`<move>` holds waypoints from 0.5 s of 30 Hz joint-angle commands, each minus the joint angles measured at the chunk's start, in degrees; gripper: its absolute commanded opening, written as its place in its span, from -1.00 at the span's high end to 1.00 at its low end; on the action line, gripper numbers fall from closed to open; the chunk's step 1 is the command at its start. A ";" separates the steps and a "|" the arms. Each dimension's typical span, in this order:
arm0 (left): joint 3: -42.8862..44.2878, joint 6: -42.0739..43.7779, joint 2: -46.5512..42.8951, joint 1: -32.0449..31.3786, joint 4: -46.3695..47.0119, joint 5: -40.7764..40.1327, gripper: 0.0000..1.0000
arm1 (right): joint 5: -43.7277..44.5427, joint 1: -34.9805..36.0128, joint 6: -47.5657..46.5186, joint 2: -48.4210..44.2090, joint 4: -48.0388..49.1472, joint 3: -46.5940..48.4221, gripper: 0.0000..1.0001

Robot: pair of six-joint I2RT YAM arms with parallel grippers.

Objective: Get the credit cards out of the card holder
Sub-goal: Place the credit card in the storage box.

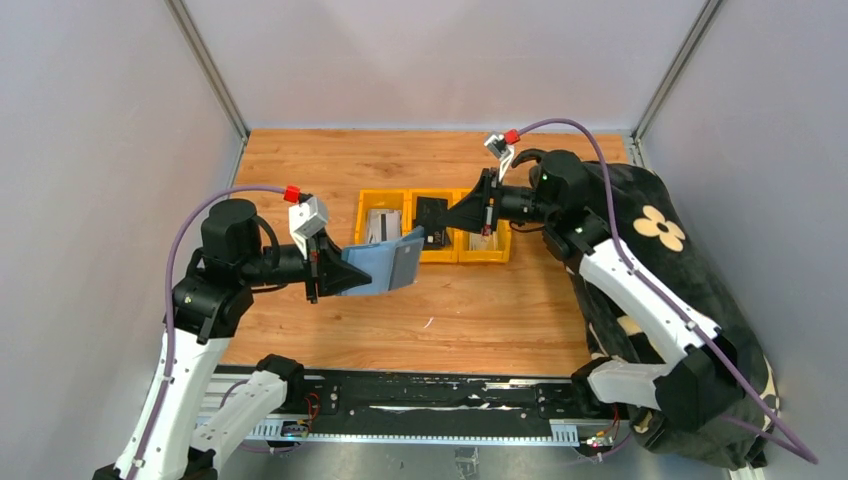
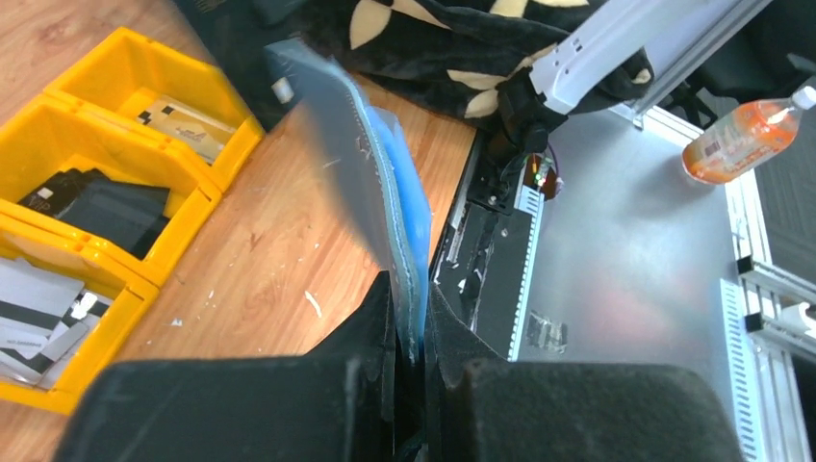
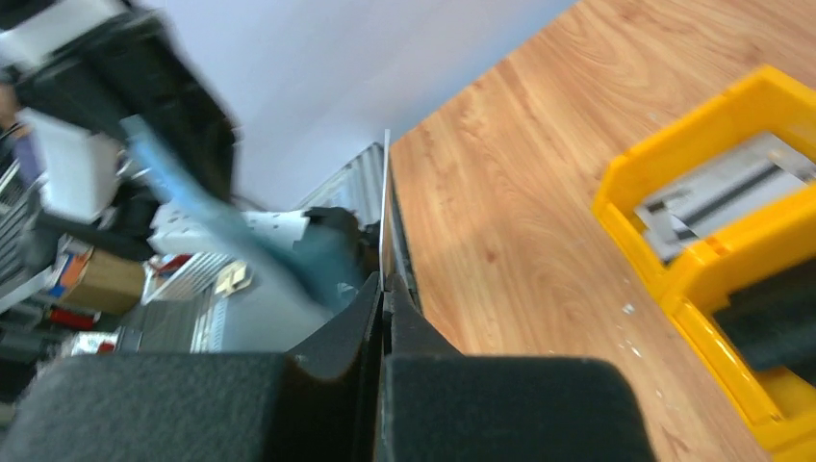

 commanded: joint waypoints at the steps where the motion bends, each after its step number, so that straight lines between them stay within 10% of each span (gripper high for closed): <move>1: 0.48 6.29 -2.27 0.12 -2.18 4.05 1.00 | 7.23 -1.88 -5.48 5.34 -7.79 2.58 1.00; 15: -0.07 27.30 -4.40 0.12 -13.10 -0.46 1.00 | 16.29 -2.08 -10.61 28.65 -11.79 11.80 1.00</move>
